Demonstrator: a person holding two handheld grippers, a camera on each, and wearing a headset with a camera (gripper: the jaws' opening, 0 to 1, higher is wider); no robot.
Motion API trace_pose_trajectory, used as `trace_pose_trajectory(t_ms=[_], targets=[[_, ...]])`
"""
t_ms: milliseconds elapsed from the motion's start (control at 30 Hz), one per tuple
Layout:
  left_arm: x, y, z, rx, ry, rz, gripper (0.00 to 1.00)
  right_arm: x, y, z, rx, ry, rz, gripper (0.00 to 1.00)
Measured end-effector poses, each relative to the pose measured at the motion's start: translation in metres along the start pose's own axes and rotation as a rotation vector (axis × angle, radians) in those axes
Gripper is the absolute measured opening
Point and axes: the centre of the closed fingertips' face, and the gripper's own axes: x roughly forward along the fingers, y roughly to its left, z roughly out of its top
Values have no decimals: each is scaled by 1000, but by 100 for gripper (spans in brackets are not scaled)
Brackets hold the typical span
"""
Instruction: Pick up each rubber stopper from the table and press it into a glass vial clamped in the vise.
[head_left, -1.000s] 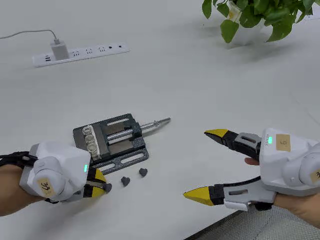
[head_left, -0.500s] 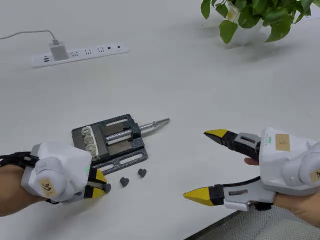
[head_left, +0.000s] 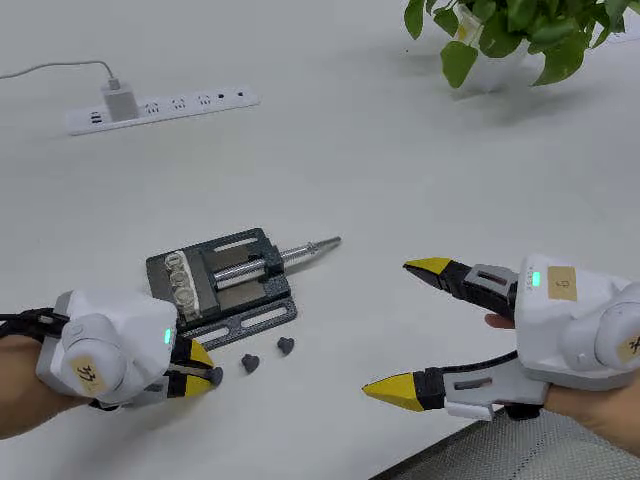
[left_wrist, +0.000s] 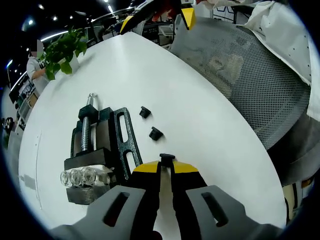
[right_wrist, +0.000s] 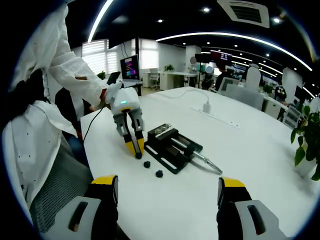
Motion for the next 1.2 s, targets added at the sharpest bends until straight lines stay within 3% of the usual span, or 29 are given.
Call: trace_pose_trajectory(t_ms=[333,533,833,900,967,1067,1200], targets=[[-10,0,12,-62,-54,46,4,3,3,15,-12,-27,21,79],[-24,4,29,-132,-128,97,4,6,7,33,-32,-54,51,77],[-49,9,48,-210,-195,188,4,12,17,63,-58,-98,110,71],[-56,9,54,-232,-217,209,4,13,20,73,-72,-112,125,70],[-63,9,63,-270,-268,230,4,13,25,83,-76,-125,148,67],[-72,6,69,-286,-284,249,4,14,30,93,-66,-119,180,64],[-83,2,80,-338,-341,280,4,14,40,109,-104,-133,219,61]])
